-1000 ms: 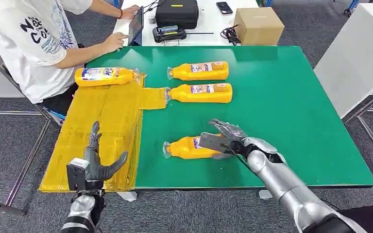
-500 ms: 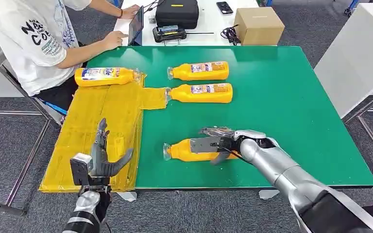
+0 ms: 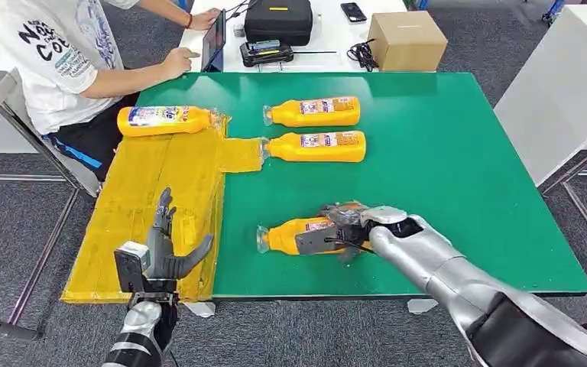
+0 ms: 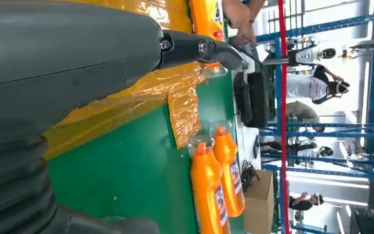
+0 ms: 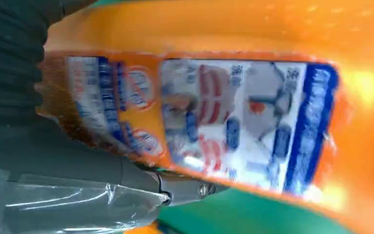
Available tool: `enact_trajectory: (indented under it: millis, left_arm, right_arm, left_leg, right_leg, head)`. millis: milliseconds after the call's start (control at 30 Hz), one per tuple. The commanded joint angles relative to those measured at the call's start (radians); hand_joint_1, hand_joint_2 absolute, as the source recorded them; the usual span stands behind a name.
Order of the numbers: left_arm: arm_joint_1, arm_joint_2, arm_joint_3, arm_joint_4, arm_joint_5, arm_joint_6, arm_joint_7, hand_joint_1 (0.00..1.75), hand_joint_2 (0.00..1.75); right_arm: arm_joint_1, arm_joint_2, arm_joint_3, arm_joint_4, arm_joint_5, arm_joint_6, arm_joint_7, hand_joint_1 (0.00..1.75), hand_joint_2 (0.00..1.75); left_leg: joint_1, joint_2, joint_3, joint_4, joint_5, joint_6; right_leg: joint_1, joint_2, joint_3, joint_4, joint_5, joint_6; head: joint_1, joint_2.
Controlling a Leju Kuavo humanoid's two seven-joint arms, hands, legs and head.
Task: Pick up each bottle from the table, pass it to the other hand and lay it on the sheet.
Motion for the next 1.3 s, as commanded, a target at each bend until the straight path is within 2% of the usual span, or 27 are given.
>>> enact_trajectory:
  millis: [33,167,233,267,300,333,433,467,667,767,900,967,1033,1100,1233,1300]
  left_arm:
    - [-0.017,-0.007,0.026,0.044,-0.012,-0.01,-0.012,0.0,1.75]
    - [-0.024,-0.012,0.033,0.051,-0.017,-0.01,-0.011,0.0,1.75]
    - [-0.024,-0.012,0.038,0.048,-0.02,-0.013,-0.01,0.0,1.75]
    - [-0.025,-0.012,0.038,0.048,-0.02,-0.013,-0.01,0.0,1.75]
    - [-0.027,-0.011,0.038,0.049,-0.02,-0.015,-0.01,0.0,1.75]
    - [-0.029,-0.012,0.039,0.051,-0.02,-0.016,-0.01,0.0,1.75]
    - [-0.031,-0.012,0.042,0.053,-0.022,-0.021,-0.012,0.0,1.75]
    - [-0.029,-0.011,0.044,0.049,-0.022,-0.023,-0.016,0.0,1.75]
    - [-0.028,-0.01,0.046,0.046,-0.02,-0.027,-0.019,0.0,1.75]
    - [-0.022,-0.008,0.047,0.038,-0.014,-0.034,-0.019,0.0,1.75]
    - [-0.001,-0.005,0.043,0.022,-0.014,-0.034,-0.019,0.0,1.75]
    - [0.014,-0.002,0.04,0.005,-0.013,-0.033,-0.019,0.0,1.75]
    - [0.021,-0.002,0.042,-0.005,-0.013,-0.036,-0.019,0.0,1.75]
    - [0.03,-0.003,0.044,-0.023,-0.02,-0.029,-0.019,0.0,1.75]
    - [0.034,-0.003,0.044,-0.032,-0.02,-0.031,-0.018,0.0,1.75]
    - [0.041,-0.006,0.047,-0.048,-0.018,-0.029,-0.019,0.0,1.75]
  right_arm:
    - [0.006,0.115,0.129,0.194,0.09,-0.067,0.021,0.0,1.75]
    - [0.027,0.154,0.136,0.24,0.145,-0.095,0.036,0.0,1.75]
    - [0.043,0.178,0.126,0.267,0.178,-0.107,0.044,0.02,1.75]
    - [0.047,0.18,0.126,0.266,0.178,-0.108,0.044,0.45,1.75]
    - [0.052,0.184,0.12,0.268,0.178,-0.116,0.045,1.5,1.75]
    - [0.053,0.187,0.109,0.271,0.178,-0.128,0.044,1.75,1.75]
    - [0.057,0.185,0.044,0.264,0.159,-0.172,0.031,1.75,1.75]
    - [0.073,0.171,-0.027,0.229,0.115,-0.221,0.01,1.75,1.75]
    - [0.085,0.144,-0.073,0.181,0.102,-0.227,-0.002,1.75,1.75]
    - [0.125,0.09,-0.186,0.075,0.036,-0.236,-0.034,1.75,1.75]
    - [0.213,0.04,-0.321,-0.065,0.035,-0.276,-0.013,1.75,1.75]
    - [0.284,0.041,-0.428,-0.163,-0.006,-0.331,-0.045,1.75,1.75]
    - [0.308,0.043,-0.46,-0.208,-0.001,-0.34,-0.048,1.75,1.75]
    - [0.364,0.069,-0.549,-0.295,-0.033,-0.386,-0.102,1.75,1.75]
    - [0.392,0.076,-0.579,-0.357,-0.034,-0.386,-0.103,1.75,1.75]
    - [0.434,0.117,-0.665,-0.415,-0.056,-0.435,-0.175,1.75,1.75]
  left_leg:
    - [0.002,0.004,0.005,-0.001,-0.002,-0.002]
    - [0.003,0.003,0.008,-0.002,-0.001,-0.002]
    - [0.003,0.007,0.011,-0.002,-0.002,-0.003]
    - [0.004,0.007,0.012,-0.002,-0.002,-0.004]
    - [0.004,0.009,0.014,-0.003,-0.002,-0.005]
    - [0.003,0.01,0.016,-0.002,-0.003,-0.004]
    - [0.005,0.011,0.02,-0.003,-0.003,-0.007]
    - [0.004,0.014,0.022,-0.002,-0.004,-0.007]
    - [0.004,0.013,0.017,-0.002,0.002,-0.007]
    - [0.003,0.014,0.02,-0.002,0.002,-0.005]
    - [0.003,0.013,0.019,-0.002,0.002,-0.005]
    - [0.003,0.011,0.018,-0.002,0.002,-0.005]
    - [0.004,0.01,0.017,-0.002,0.002,-0.005]
    - [0.004,0.009,0.015,-0.001,0.001,-0.005]
    - [0.003,0.009,0.009,-0.001,0.001,-0.005]
    - [0.004,0.008,0.007,-0.001,0.0,-0.006]
  right_leg:
    - [0.002,0.002,0.004,-0.001,-0.001,-0.003]
    - [0.003,0.001,0.007,-0.003,0.0,-0.003]
    - [0.003,0.005,0.009,-0.003,0.0,-0.002]
    - [0.004,0.004,0.01,-0.003,0.001,-0.003]
    - [0.004,0.006,0.011,-0.004,0.002,-0.004]
    - [0.003,0.006,0.013,-0.003,0.001,-0.003]
    - [0.006,0.01,0.015,-0.005,0.004,-0.007]
    - [0.005,0.012,0.015,-0.003,0.004,-0.007]
    - [0.006,0.012,0.011,-0.003,0.009,-0.011]
    - [0.005,0.014,0.013,-0.003,0.008,-0.009]
    - [0.005,0.013,0.014,-0.002,0.008,-0.009]
    - [0.005,0.011,0.014,-0.003,0.007,-0.009]
    - [0.005,0.011,0.013,-0.003,0.007,-0.009]
    - [0.005,0.012,0.011,-0.002,0.007,-0.009]
    - [0.005,0.012,0.005,-0.001,0.007,-0.009]
    - [0.006,0.01,0.004,-0.001,0.006,-0.01]
  head:
    - [0.0,0.0]
    - [0.0,0.0]
    - [0.0,0.0]
    - [0.0,0.0]
    - [0.0,0.0]
    - [0.001,0.0]
    - [0.001,0.0]
    - [0.0,0.0]
    - [0.0,0.0]
    - [0.0,0.0]
    - [0.0,0.0]
    - [0.001,0.0]
    - [0.001,0.0]
    - [0.001,0.0]
    - [0.0,0.0]
    - [0.0,0.0]
